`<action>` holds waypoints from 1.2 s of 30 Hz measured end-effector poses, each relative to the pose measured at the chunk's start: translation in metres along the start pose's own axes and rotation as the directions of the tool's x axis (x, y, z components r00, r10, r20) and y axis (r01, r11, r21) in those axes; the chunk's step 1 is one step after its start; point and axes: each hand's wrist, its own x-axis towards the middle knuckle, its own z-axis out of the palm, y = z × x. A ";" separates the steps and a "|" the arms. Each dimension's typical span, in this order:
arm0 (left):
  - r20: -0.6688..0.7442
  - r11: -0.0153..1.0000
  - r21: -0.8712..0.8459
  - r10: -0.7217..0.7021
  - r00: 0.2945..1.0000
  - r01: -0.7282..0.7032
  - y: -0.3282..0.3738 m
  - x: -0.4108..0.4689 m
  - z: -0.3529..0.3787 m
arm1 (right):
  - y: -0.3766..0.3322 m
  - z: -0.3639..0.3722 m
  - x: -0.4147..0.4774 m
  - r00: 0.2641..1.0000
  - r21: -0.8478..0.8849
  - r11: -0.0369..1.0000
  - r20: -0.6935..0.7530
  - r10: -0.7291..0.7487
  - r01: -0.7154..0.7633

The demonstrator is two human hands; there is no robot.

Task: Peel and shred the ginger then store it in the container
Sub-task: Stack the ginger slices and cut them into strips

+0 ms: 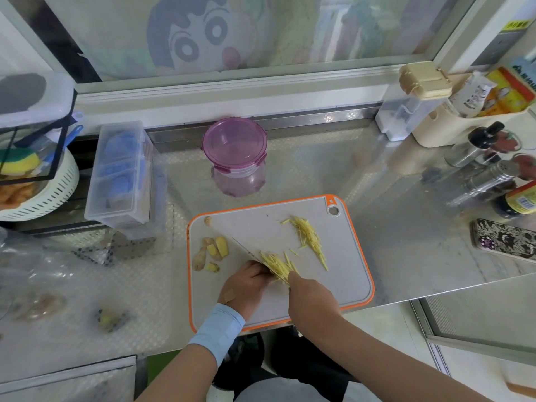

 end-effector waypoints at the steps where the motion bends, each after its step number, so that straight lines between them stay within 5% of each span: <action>1: -0.014 1.000 -0.006 -0.015 1.000 0.015 -0.001 0.000 0.002 | 0.003 0.001 -0.003 1.000 -0.011 1.000 0.009 0.004 -0.004; 12: 0.007 0.990 -0.065 -0.124 0.992 0.124 0.004 -0.002 -0.002 | -0.015 -0.004 0.011 1.000 0.005 1.000 0.016 -0.006 0.006; 36: -0.055 0.997 -0.006 -0.074 0.996 0.074 0.000 0.000 0.002 | -0.013 0.000 0.008 1.000 -0.010 1.000 -0.015 -0.018 0.018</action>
